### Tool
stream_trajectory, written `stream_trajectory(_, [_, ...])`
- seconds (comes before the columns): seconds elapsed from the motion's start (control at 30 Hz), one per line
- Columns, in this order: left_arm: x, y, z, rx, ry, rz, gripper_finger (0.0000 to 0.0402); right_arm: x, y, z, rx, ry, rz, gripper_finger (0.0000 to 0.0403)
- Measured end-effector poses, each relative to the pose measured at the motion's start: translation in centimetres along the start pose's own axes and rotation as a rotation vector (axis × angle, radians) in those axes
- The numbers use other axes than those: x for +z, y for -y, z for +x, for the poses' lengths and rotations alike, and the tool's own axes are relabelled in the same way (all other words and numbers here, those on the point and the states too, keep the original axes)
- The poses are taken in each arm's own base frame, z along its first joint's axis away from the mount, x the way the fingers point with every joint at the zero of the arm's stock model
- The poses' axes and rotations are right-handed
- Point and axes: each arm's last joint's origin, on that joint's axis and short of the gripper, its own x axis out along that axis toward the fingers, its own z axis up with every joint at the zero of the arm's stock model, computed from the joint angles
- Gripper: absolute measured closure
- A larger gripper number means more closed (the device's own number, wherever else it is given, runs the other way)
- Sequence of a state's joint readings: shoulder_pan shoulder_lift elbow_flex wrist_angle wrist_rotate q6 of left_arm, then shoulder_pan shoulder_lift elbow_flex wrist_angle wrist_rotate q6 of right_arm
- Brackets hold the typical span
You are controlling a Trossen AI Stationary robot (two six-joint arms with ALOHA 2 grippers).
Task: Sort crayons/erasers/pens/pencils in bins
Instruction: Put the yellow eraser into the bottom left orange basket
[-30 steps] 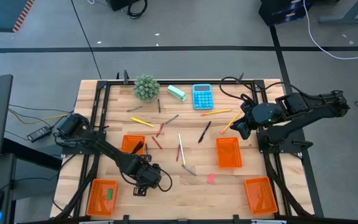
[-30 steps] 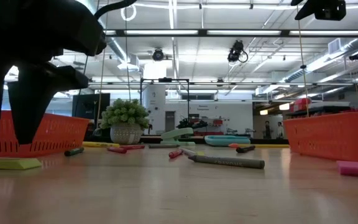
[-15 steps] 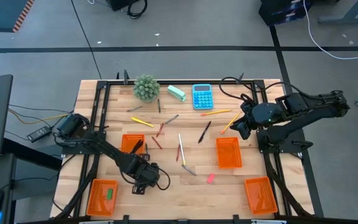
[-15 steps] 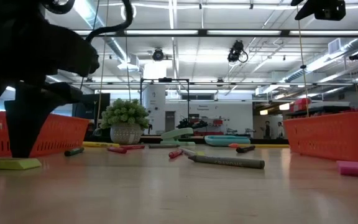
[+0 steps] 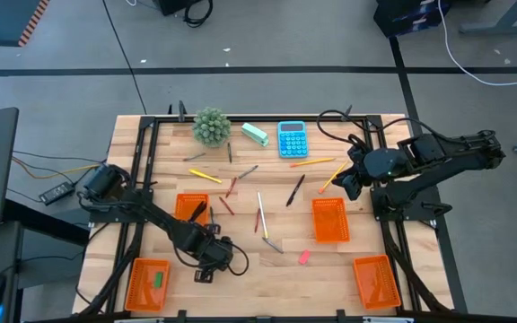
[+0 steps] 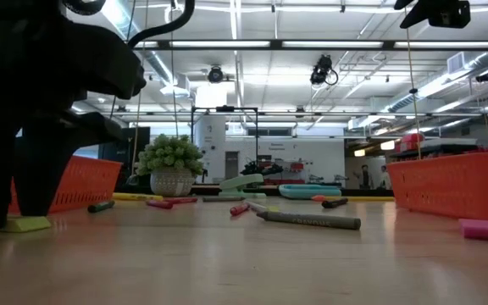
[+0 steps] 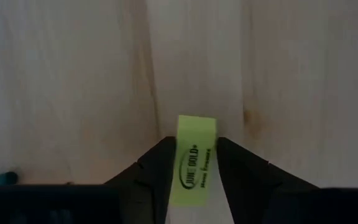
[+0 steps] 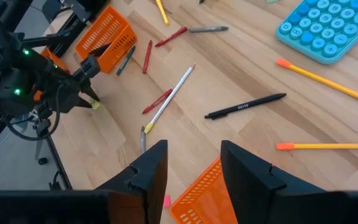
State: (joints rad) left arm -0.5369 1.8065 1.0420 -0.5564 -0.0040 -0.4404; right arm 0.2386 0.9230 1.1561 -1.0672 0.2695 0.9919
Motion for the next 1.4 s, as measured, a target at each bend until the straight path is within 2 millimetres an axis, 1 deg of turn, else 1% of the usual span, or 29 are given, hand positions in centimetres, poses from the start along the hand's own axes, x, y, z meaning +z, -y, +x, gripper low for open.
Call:
stream_trajectory(0.17, [0.0, 0.0, 0.2, 0.003, -0.005, 0.007, 0.0283, 0.0, 0.0, 0.0, 0.0, 0.0, 0.001, 0.0248])
stream_trajectory(0.37, [-0.1, -0.1, 0.1, 0.006, -0.014, 0.007, 0.028, 0.0, 0.0, 0.0, 0.0, 0.0, 0.0, 0.0248])
stream_trajectory(0.47, [-0.1, -0.2, -0.3, 0.008, -0.018, 0.002, 0.0277, 0.0, 0.0, 0.0, 0.0, 0.0, 0.001, 0.0248])
stream_trajectory(0.53, [-0.2, -0.3, -1.0, 0.018, -0.043, 0.0, 0.0277, 0.0, 0.0, 0.0, 0.0, 0.0, 0.0, 0.0248])
stream_trajectory(0.63, [0.3, -0.1, -2.0, 0.016, -0.039, -0.001, 0.0282, 0.0, 0.0, 0.0, -0.001, 0.001, 0.0, 0.0248])
stream_trajectory(0.73, [0.3, 0.1, -2.7, 0.033, -0.077, 0.007, 0.029, 0.0, 0.0, 0.0, -0.006, 0.009, -0.001, 0.0248])
stream_trajectory(0.8, [0.5, 0.5, -2.8, 0.024, -0.062, 0.015, 0.0295, 0.0, 0.0, 0.0, -0.01, 0.016, -0.004, 0.0248])
stream_trajectory(1.0, [-0.1, 0.8, -2.6, 0.027, -0.079, 0.058, 0.03, 0.1, 0.0, 0.0, -0.012, 0.019, -0.008, 0.0248])
stream_trajectory(1.13, [-0.1, 0.7, -2.6, 0.051, -0.068, 0.061, 0.0284, 0.1, 0.0, 0.0, -0.012, 0.018, -0.009, 0.0248])
stream_trajectory(1.23, [0.0, 0.6, -2.6, 0.084, -0.054, 0.065, 0.026, 0.1, 0.0, 0.0, -0.012, 0.018, -0.009, 0.0248])
stream_trajectory(1.4, [0.1, 0.4, -2.3, 0.088, -0.053, 0.08, 0.0218, 0.1, 0.0, 0.0, -0.012, 0.018, -0.008, 0.0248])
